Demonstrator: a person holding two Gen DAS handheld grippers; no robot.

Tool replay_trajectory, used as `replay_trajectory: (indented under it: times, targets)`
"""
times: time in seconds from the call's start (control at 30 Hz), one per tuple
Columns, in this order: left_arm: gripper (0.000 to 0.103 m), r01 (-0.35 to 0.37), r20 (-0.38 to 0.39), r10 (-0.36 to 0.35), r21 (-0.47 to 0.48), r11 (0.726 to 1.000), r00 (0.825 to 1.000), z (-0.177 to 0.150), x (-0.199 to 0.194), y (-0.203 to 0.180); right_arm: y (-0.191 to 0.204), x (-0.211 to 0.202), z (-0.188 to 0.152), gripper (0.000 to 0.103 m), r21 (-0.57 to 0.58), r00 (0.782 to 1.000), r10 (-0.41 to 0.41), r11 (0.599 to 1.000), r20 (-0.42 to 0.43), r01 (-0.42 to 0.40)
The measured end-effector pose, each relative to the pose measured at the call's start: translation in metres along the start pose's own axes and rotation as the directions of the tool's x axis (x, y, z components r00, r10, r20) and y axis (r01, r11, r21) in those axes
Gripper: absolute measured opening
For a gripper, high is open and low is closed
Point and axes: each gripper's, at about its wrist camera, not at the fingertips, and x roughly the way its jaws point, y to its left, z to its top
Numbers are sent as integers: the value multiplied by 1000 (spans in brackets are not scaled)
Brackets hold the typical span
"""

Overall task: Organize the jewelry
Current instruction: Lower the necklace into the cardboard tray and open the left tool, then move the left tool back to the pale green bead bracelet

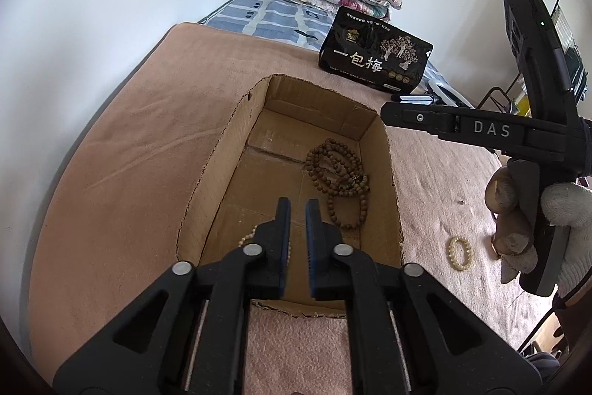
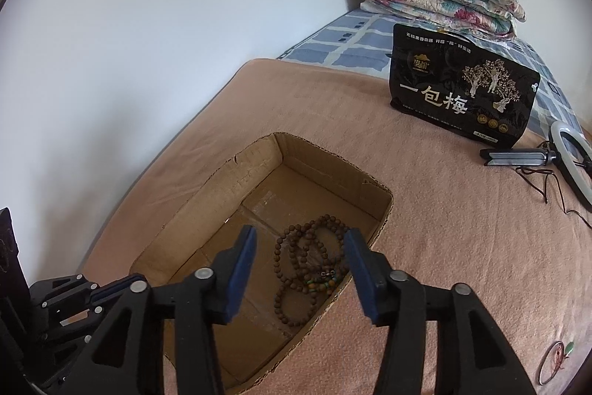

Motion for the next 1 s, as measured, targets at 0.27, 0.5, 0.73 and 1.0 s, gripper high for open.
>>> replay_trajectory:
  times: [0.27,0.5,0.73,1.0]
  targets:
    - [43,-15,24,15,15,1000,1000,-3,-8,-8,-1,-10,-2,81,-8,999,-33,999,28,34]
    - [43,-16,38,15,21,1000,999,-5,-17,-13,-4,-22,-5,85,-5,998,-53,999,46,54]
    - [43,-25,61,22,53,998,998,-6,-29,-27,-6,-42,-11,95,-7,990,-108,994,86,109]
    - [44,-29,89,21,94,995,996,-9,-44,-48,-13,-69,-18,103,6,975,-173,985,137,174]
